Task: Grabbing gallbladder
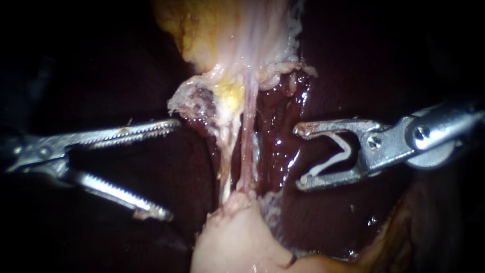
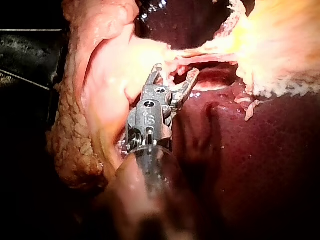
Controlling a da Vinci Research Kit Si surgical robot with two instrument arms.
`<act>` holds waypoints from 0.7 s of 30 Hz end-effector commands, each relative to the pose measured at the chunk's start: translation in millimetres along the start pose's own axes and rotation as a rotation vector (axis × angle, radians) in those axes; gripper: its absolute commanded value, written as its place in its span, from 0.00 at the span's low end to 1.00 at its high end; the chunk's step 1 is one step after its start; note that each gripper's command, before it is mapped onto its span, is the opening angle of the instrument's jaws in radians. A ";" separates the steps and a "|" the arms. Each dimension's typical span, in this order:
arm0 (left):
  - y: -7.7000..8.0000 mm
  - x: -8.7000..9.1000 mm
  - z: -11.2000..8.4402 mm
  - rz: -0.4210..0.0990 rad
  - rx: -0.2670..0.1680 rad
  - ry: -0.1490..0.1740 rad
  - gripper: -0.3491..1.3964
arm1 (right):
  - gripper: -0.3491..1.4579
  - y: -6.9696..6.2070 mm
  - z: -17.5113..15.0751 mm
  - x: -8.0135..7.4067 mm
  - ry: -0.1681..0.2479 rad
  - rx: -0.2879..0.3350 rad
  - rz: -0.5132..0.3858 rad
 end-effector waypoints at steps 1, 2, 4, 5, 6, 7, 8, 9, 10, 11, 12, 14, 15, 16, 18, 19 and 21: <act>-0.1 0.1 -0.1 -0.001 -0.001 0.000 0.71 | 0.47 0.0 0.0 0.0 0.000 0.000 0.000; -0.2 0.3 -0.2 -0.001 -0.003 0.001 0.72 | 0.47 0.0 -0.1 0.0 0.000 0.000 0.000; -0.6 0.7 -0.5 -0.004 -0.008 0.001 0.73 | 0.47 0.0 -0.1 0.0 0.000 0.000 0.000; -1.0 1.1 -0.7 -0.006 0.001 0.000 0.73 | 0.47 0.0 -0.1 0.0 0.000 0.001 0.000; -1.3 1.5 -0.9 -0.009 0.007 -0.001 0.73 | 0.47 0.0 -0.1 0.0 0.000 0.001 0.000; -1.6 1.8 -1.0 -0.011 0.014 -0.002 0.73 | 0.47 0.0 -0.1 0.0 0.000 0.001 0.000; -2.2 2.4 -1.3 -0.016 0.028 -0.001 0.73 | 0.47 0.0 -0.1 0.0 0.000 0.001 0.000; -2.6 2.8 -1.5 -0.019 0.039 0.000 0.72 | 0.47 0.0 -0.1 0.0 0.000 0.001 0.000; -3.1 3.1 -1.6 -0.022 0.053 0.001 0.72 | 0.47 0.0 -0.1 0.0 0.000 0.001 0.000; -3.7 3.5 -1.8 -0.027 0.075 0.000 0.71 | 0.47 0.0 -0.1 0.0 0.000 0.001 0.000; -4.2 3.7 -1.9 -0.024 0.088 0.000 0.71 | 0.47 0.0 -0.1 0.0 0.000 0.001 0.000; -5.2 3.7 -2.0 -0.029 0.115 -0.001 0.69 | 0.47 0.0 -0.1 0.0 0.000 0.001 0.000; -5.7 3.5 -1.9 -0.043 0.130 -0.003 0.68 | 0.47 0.0 -0.1 0.0 0.000 0.001 0.000; -6.1 3.3 -1.8 -0.056 0.138 -0.003 0.67 | 0.47 0.0 -0.1 0.0 0.000 0.001 0.000; -7.0 2.7 -1.4 -0.075 0.149 -0.003 0.64 | 0.47 0.0 -0.1 0.0 0.000 0.001 0.000; -7.4 2.4 -1.2 -0.087 0.154 -0.002 0.62 | 0.47 0.0 -0.1 0.0 0.000 0.001 0.000; -8.1 1.7 -0.6 -0.110 0.162 -0.001 0.57 | 0.47 0.0 -0.1 0.0 0.000 0.001 0.000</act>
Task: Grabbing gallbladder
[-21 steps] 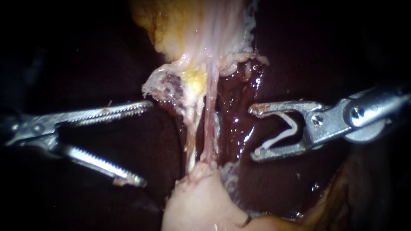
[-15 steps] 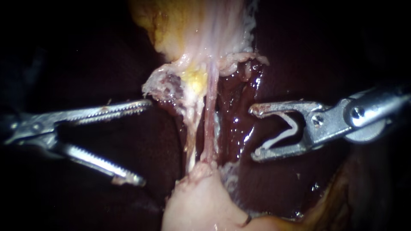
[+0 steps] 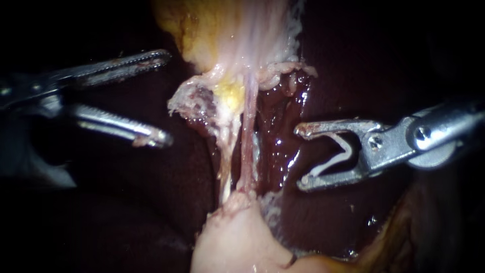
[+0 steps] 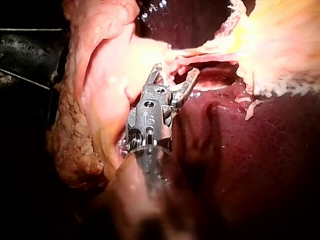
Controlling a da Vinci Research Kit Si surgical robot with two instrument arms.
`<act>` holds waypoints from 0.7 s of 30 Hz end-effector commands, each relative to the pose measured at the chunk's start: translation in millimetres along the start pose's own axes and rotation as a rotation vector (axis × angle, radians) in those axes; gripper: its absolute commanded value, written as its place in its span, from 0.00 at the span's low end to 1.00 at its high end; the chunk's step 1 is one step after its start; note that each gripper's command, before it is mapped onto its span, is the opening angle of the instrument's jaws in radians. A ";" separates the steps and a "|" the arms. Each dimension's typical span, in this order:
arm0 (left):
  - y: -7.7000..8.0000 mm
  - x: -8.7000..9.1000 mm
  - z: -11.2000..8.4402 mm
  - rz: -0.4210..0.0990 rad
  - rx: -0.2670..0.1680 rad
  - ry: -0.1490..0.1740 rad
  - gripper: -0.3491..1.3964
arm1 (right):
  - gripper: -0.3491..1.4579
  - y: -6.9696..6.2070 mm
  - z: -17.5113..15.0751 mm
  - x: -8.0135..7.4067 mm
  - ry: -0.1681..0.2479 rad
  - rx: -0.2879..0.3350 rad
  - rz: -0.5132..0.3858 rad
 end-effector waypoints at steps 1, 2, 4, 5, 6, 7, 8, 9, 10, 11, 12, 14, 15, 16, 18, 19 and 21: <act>-0.1 -0.3 0.4 -0.010 0.003 0.000 0.56 | 0.47 0.0 0.0 0.0 0.000 0.000 0.000; -0.3 -0.5 0.7 -0.014 0.005 0.000 0.55 | 0.47 0.0 0.0 0.0 0.000 0.000 0.000; -0.5 -1.2 1.4 -0.046 0.010 0.001 0.49 | 0.47 0.0 0.0 0.0 0.000 0.000 0.000; -0.6 -1.5 1.7 -0.057 0.012 0.002 0.47 | 0.47 0.0 0.0 0.0 0.000 0.000 0.000; -0.6 -1.9 2.1 -0.066 0.015 0.003 0.43 | 0.47 0.0 0.0 0.0 0.000 0.000 0.000; -0.5 -2.3 2.3 -0.076 0.018 0.006 0.41 | 0.47 0.0 0.0 0.0 0.000 0.000 0.000; -0.4 -2.6 2.6 -0.086 0.023 0.007 0.39 | 0.47 0.0 0.0 0.0 0.000 0.000 0.000; -0.3 -3.0 2.8 -0.096 0.023 0.005 0.38 | 0.47 0.0 0.0 0.0 0.000 0.000 0.000; -0.3 -3.2 3.0 -0.106 0.023 0.002 0.36 | 0.47 0.0 0.0 0.0 0.000 0.000 0.000; -0.2 -3.4 3.2 -0.111 0.021 0.000 0.35 | 0.47 0.0 0.0 0.0 0.000 0.000 0.000; 0.0 -3.5 3.3 -0.116 0.020 0.000 0.35 | 0.47 0.0 0.0 0.0 0.000 0.000 0.000; 0.0 -3.5 3.3 -0.122 0.018 -0.003 0.35 | 0.47 0.0 0.0 0.0 0.000 0.000 0.000; 0.1 -3.5 3.3 -0.128 0.018 -0.002 0.35 | 0.47 0.0 0.0 0.0 0.000 0.000 0.000; 0.1 -3.4 3.3 -0.129 0.018 -0.002 0.34 | 0.47 0.0 0.0 0.0 0.000 0.000 0.000; 0.1 -3.2 3.2 -0.136 0.018 -0.003 0.33 | 0.47 0.0 0.0 0.0 0.000 0.000 0.000; 0.1 -3.0 3.0 -0.142 0.017 -0.003 0.31 | 0.47 0.0 0.0 0.0 0.000 0.000 0.000; 0.2 -2.7 2.7 -0.156 0.015 -0.003 0.26 | 0.47 0.0 0.0 0.0 0.000 0.000 0.000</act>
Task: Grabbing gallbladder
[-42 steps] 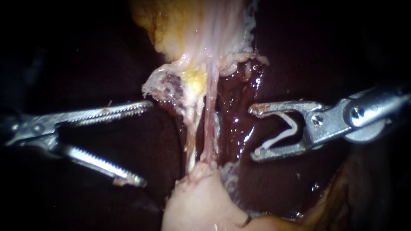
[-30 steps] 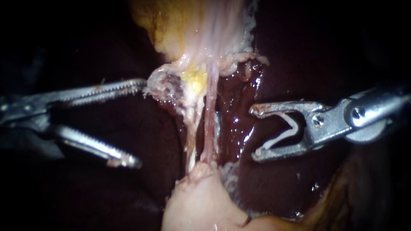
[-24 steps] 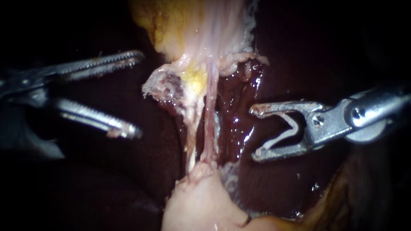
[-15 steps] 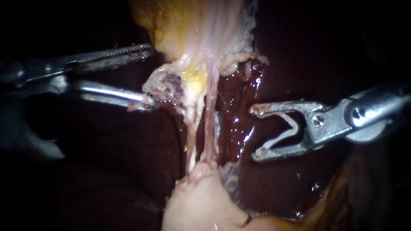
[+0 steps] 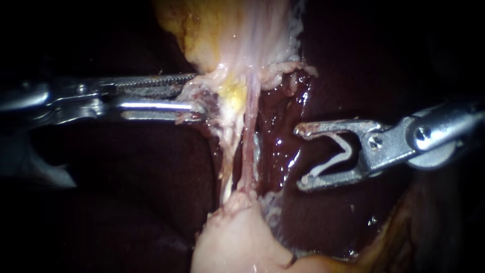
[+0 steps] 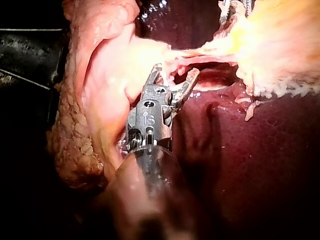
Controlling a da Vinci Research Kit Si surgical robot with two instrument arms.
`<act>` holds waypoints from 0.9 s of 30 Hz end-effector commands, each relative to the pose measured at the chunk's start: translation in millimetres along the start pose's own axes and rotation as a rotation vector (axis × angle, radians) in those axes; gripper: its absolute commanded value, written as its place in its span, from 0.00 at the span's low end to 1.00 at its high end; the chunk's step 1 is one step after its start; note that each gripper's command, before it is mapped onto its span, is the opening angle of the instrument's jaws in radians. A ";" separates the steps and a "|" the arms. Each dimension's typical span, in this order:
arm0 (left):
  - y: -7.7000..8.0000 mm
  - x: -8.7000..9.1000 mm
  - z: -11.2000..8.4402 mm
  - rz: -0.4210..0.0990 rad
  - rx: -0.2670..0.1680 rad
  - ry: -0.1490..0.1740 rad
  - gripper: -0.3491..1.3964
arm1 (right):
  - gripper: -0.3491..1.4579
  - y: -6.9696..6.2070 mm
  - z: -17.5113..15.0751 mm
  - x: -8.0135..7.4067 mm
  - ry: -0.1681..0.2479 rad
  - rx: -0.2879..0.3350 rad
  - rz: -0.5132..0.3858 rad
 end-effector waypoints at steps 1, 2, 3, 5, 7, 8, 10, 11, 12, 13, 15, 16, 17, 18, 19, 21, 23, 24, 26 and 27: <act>0.1 0.3 -0.3 -0.006 0.000 -0.001 0.18 | 0.47 0.0 0.0 0.0 0.000 0.000 0.000; 0.2 0.5 -0.5 -0.013 -0.001 -0.002 0.11 | 0.47 0.0 0.0 0.0 0.000 0.000 0.000; 0.2 0.7 -0.7 -0.021 -0.002 -0.002 0.03 | 0.47 0.0 0.0 0.0 0.000 0.000 0.000; 0.4 1.3 -1.4 -0.042 -0.005 -0.009 0.00 | 0.47 0.0 0.0 0.0 0.000 0.000 0.000; 0.6 2.0 -2.0 -0.075 -0.006 -0.018 0.00 | 0.47 0.0 0.0 0.0 0.000 0.000 0.000; 0.7 2.5 -2.4 -0.083 -0.008 -0.025 0.00 | 0.47 0.0 0.0 0.0 0.000 0.000 0.000; 0.9 3.2 -3.3 -0.093 -0.013 -0.029 0.00 | 0.47 0.0 0.0 0.0 0.000 0.000 0.000; 0.8 3.8 -4.0 -0.097 -0.017 -0.031 0.00 | 0.47 0.0 0.0 0.0 0.000 0.000 0.000; 0.7 4.4 -4.7 -0.100 -0.018 -0.032 0.00 | 0.47 0.0 0.0 0.0 0.000 0.000 0.000; 0.6 4.9 -5.4 -0.103 -0.017 -0.033 0.00 | 0.47 0.0 0.0 0.0 0.000 0.000 0.000; 0.0 6.3 -7.3 -0.112 -0.015 -0.035 0.00 | 0.47 0.0 0.0 0.0 0.000 0.000 0.000; -0.3 6.8 -8.0 -0.115 -0.009 -0.036 0.00 | 0.47 0.0 0.0 0.0 0.000 0.000 0.000; -0.7 7.4 -9.0 -0.119 -0.002 -0.039 0.00 | 0.47 0.0 0.0 0.0 0.000 0.000 0.000; -1.0 7.7 -9.7 -0.123 0.002 -0.037 0.00 | 0.47 0.0 0.0 0.0 0.000 0.000 0.000; -1.2 7.9 -10.2 -0.127 0.004 -0.035 0.00 | 0.47 0.0 0.0 0.0 0.000 0.000 0.000; -1.7 8.0 -11.1 -0.134 0.017 -0.035 0.00 | 0.47 0.0 0.0 0.0 0.000 0.000 0.000; -1.9 7.8 -11.3 -0.138 0.029 -0.035 0.00 | 0.47 0.0 0.0 0.0 0.000 0.000 0.000; -1.9 7.8 -11.3 -0.140 0.041 -0.034 0.00 | 0.47 0.0 0.0 0.0 0.000 0.000 0.000; -1.9 7.7 -11.2 -0.143 0.039 -0.034 0.00 | 0.47 0.0 0.0 0.0 0.000 0.000 0.000; -1.9 7.7 -11.1 -0.144 0.039 -0.034 0.00 | 0.47 0.0 0.0 0.0 0.000 0.000 0.000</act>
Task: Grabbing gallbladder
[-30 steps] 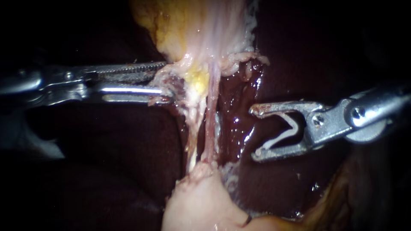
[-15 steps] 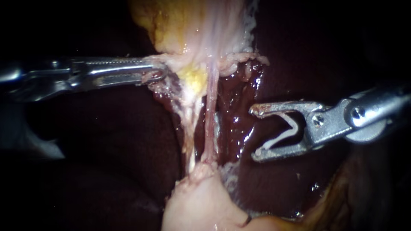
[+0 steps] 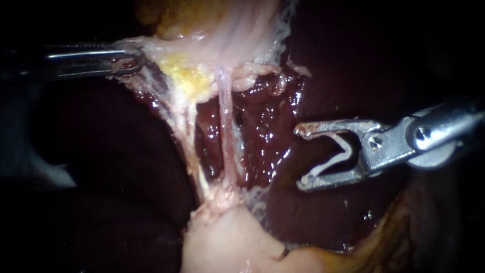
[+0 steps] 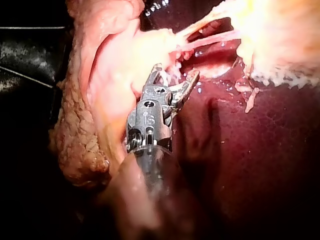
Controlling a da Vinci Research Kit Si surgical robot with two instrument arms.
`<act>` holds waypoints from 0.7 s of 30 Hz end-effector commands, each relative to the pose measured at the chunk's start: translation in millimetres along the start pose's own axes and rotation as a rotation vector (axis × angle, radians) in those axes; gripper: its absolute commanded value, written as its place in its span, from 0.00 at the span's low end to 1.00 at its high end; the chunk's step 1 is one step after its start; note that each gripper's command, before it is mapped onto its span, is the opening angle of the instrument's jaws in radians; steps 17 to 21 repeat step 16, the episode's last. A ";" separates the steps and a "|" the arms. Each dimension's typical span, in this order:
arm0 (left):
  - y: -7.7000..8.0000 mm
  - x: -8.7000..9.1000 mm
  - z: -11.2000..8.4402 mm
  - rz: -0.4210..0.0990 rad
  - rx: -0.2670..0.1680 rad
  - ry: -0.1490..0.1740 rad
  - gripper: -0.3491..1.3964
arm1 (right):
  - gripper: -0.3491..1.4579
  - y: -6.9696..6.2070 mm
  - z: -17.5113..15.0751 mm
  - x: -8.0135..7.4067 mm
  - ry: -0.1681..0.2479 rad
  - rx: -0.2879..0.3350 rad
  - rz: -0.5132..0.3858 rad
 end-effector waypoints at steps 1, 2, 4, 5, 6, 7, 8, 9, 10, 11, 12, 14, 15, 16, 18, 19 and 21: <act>0.0 -0.1 0.2 0.000 0.003 0.000 0.00 | 0.47 0.0 0.0 0.0 0.000 0.000 0.000; 0.0 -0.1 0.2 -0.001 0.003 0.001 0.00 | 0.47 0.0 0.0 0.0 0.000 0.000 0.000; 0.0 -0.1 0.2 -0.001 0.004 0.001 0.00 | 0.47 0.0 -0.1 0.0 0.000 0.000 0.000; 0.0 -0.1 0.1 -0.001 0.005 0.001 0.00 | 0.47 0.0 -0.1 0.0 0.000 0.000 0.000; 0.0 -0.2 0.1 -0.001 0.003 0.000 0.00 | 0.47 0.0 -0.1 0.0 0.000 0.000 0.000; 0.0 -0.2 0.2 -0.001 0.003 0.001 0.00 | 0.47 0.0 -0.1 0.0 0.000 0.000 0.000; 0.0 -0.2 0.2 -0.001 0.003 0.001 0.00 | 0.47 0.0 -0.1 0.0 0.000 0.000 0.000; 0.1 -0.2 0.2 -0.001 0.004 0.001 0.00 | 0.47 0.0 -0.1 0.0 0.000 0.001 0.000; 0.1 -0.3 0.2 -0.001 0.004 0.001 0.00 | 0.47 0.0 -0.1 0.0 0.000 0.001 0.000; 0.1 -0.3 0.2 -0.001 0.004 0.001 0.00 | 0.47 0.0 -0.1 0.0 0.000 0.001 0.000; 0.1 -0.3 0.2 -0.001 0.004 0.001 0.00 | 0.47 0.0 -0.1 0.0 0.000 0.001 0.000; 0.1 -0.4 0.2 -0.001 0.005 0.001 0.00 | 0.47 0.0 -0.1 0.0 0.000 0.001 0.000; 0.1 -0.4 0.2 -0.001 0.005 0.001 0.00 | 0.47 0.0 -0.1 0.0 0.000 0.001 0.000; 0.1 -0.4 0.2 0.000 0.005 0.001 0.00 | 0.47 0.0 -0.1 -0.1 0.000 0.001 0.000; 0.1 -0.4 0.2 0.000 0.005 0.001 0.00 | 0.47 0.0 -0.1 -0.1 0.000 0.001 0.000; 0.1 -0.4 0.2 0.000 0.005 0.001 0.00 | 0.47 0.0 -0.1 -0.1 0.000 0.001 0.000; 0.1 -0.4 0.2 0.000 0.005 0.001 0.00 | 0.47 0.0 -0.1 -0.1 0.000 0.001 0.000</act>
